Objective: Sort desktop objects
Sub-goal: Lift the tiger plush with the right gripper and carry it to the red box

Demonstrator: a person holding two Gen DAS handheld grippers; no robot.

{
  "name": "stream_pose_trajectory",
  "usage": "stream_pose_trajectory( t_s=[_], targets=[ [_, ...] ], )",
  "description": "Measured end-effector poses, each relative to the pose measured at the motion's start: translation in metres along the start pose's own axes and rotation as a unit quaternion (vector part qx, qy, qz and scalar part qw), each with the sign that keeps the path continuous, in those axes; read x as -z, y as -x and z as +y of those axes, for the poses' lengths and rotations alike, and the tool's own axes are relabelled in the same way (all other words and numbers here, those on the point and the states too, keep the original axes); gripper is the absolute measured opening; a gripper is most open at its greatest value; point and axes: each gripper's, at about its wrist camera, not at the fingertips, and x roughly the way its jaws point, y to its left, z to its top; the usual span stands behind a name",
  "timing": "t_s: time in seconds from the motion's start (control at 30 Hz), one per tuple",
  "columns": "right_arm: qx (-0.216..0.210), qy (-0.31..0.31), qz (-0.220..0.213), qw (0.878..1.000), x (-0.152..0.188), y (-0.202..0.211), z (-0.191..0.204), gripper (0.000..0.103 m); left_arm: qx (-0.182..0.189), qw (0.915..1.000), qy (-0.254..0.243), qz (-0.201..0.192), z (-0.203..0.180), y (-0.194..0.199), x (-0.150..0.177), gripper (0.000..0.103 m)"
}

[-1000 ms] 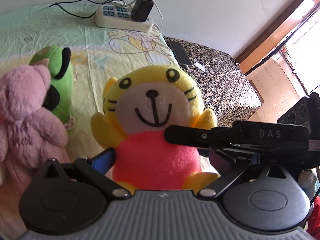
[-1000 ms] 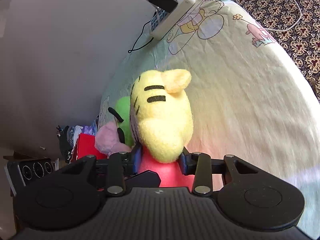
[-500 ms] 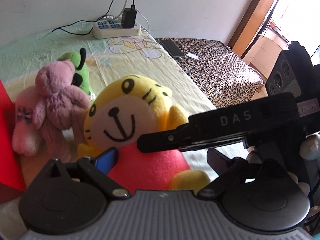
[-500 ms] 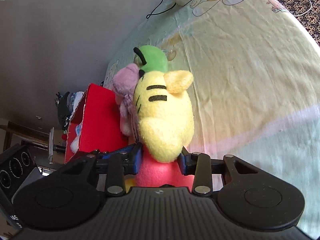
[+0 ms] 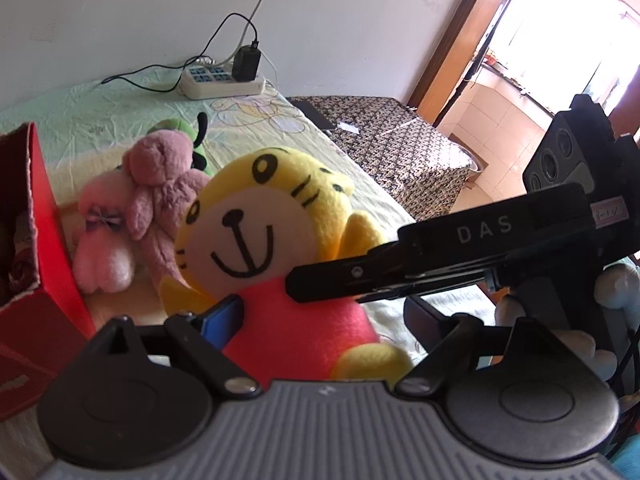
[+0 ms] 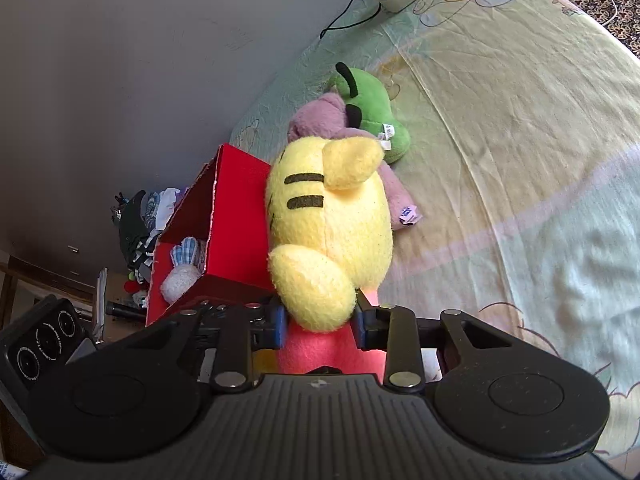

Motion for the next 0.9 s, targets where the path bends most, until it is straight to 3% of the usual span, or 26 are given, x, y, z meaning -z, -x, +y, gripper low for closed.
stream_pose_trajectory(
  t_s=[0.23,0.43,0.7,0.9],
  targets=[
    [-0.023,0.002,-0.067,0.997,0.016,0.011,0.039,0.032,0.032,0.9974,-0.012,-0.064,0.017,0.05,-0.013,0.085],
    [-0.067,0.031,-0.119,0.99,0.012,0.009,0.079,0.032,0.008,0.9908,-0.046,-0.127,0.027,0.091,-0.024,0.085],
    [-0.103,0.082,-0.123,0.984,-0.008,-0.026,0.127,0.031,-0.031,0.9829,-0.042,-0.177,0.068,0.129,-0.034,0.085],
    [-0.089,0.111,-0.098,0.985,-0.023,-0.068,0.15,0.031,-0.044,0.9824,-0.003,-0.181,0.108,0.132,-0.032,0.085]
  ],
)
